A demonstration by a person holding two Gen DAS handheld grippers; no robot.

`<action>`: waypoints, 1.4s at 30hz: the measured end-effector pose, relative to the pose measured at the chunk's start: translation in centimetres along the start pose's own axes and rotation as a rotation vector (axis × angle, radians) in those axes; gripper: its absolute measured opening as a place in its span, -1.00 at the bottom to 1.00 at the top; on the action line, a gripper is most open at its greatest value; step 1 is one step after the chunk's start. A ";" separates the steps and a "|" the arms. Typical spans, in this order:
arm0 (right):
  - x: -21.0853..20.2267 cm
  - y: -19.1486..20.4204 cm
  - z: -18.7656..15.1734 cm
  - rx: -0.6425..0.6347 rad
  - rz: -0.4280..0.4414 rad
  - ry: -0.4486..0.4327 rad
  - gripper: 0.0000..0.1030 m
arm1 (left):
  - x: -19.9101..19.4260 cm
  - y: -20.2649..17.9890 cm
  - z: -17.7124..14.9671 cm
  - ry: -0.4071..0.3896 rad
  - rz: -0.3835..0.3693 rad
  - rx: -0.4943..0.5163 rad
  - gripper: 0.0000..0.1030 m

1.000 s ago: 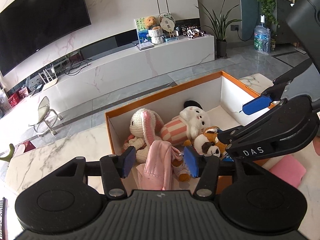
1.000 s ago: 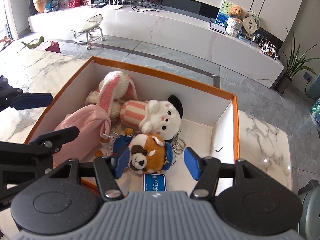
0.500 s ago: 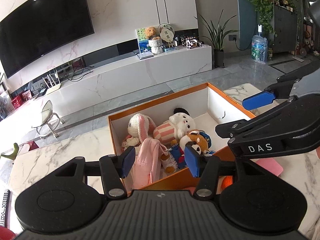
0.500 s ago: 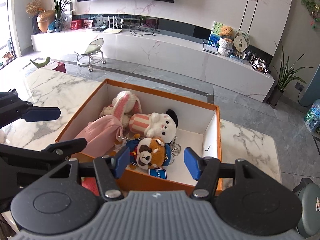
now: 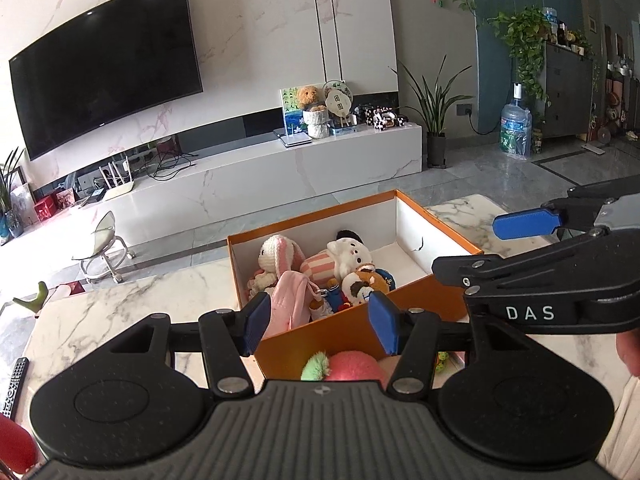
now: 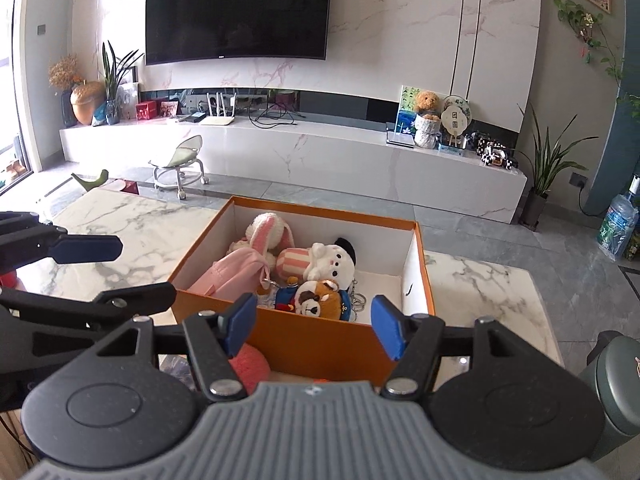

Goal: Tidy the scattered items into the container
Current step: 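Withdraw both open tools from the box toward the items on the table, then close left tool on the pink pompom peach while right tool closes on the orange crochet fruit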

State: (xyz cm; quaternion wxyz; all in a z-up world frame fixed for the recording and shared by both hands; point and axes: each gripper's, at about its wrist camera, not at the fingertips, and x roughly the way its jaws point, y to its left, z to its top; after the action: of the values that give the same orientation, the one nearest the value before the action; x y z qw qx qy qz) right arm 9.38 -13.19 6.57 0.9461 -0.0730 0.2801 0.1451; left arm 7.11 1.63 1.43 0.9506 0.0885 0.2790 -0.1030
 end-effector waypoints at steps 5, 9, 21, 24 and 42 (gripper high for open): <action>-2.3 0.5 -1.9 0.049 -0.013 -0.049 0.31 | -1.6 0.1 -1.7 -0.033 -0.016 -0.051 0.24; -3.7 0.8 -4.0 0.104 -0.035 -0.091 0.31 | -2.3 0.1 -3.7 -0.051 0.007 -0.078 0.24; -3.5 1.3 -11.1 0.190 -0.119 -0.079 0.31 | -1.6 -0.1 -9.3 0.015 0.035 -0.153 0.43; -2.7 1.7 -12.8 0.172 -0.141 -0.063 0.31 | -0.9 -0.3 -10.2 0.017 0.039 -0.162 0.43; 4.2 0.6 -15.0 0.155 -0.134 0.027 0.07 | 6.2 -0.3 -11.0 0.076 0.060 -0.220 0.44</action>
State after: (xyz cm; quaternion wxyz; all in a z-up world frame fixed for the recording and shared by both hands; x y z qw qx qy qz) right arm 4.95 -14.90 -8.25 0.9526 -0.0203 0.2978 0.0584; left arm 6.50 2.88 -11.15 0.9460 -0.0041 0.3217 -0.0400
